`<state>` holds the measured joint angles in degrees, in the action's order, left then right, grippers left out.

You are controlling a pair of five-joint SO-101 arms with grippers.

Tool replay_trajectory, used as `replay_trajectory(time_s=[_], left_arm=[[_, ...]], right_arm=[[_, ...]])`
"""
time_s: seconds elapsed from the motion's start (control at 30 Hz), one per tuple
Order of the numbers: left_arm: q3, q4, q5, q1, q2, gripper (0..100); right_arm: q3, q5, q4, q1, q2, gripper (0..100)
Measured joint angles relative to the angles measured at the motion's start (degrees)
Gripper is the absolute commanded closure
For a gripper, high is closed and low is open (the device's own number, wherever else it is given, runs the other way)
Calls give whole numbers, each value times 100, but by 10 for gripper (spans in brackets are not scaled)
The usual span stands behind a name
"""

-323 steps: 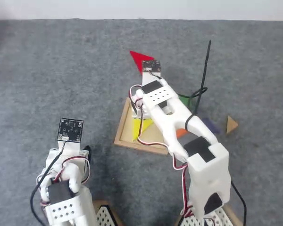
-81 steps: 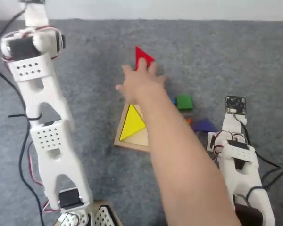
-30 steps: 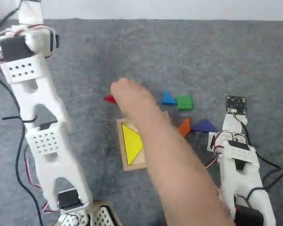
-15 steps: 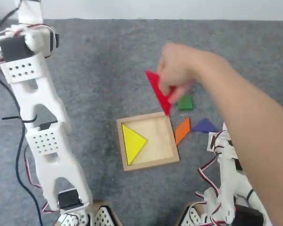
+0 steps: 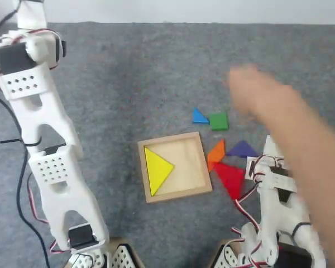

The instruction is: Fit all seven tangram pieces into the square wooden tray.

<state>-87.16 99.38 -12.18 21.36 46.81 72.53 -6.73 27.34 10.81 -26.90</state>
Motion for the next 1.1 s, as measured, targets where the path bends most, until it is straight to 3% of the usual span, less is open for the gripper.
replay_trajectory(time_s=[0.33,0.5,0.63,0.87,1.03,1.1], left_arm=[[-105,0,-26,229,-97,834],[-598,0,-255,325,-1099,834],[-53,0,-264,1029,-2163,834],[3701,0,-264,1925,-4615,834],[7851,-44,-316,1714,-7051,834],[9732,-457,-316,1512,-8018,833]], right_arm=[[0,0,0,-9,0,760],[0,0,0,-9,0,760],[0,0,0,-9,0,760],[0,0,0,-9,0,760],[0,0,0,-9,0,760],[0,0,0,-9,0,760]])
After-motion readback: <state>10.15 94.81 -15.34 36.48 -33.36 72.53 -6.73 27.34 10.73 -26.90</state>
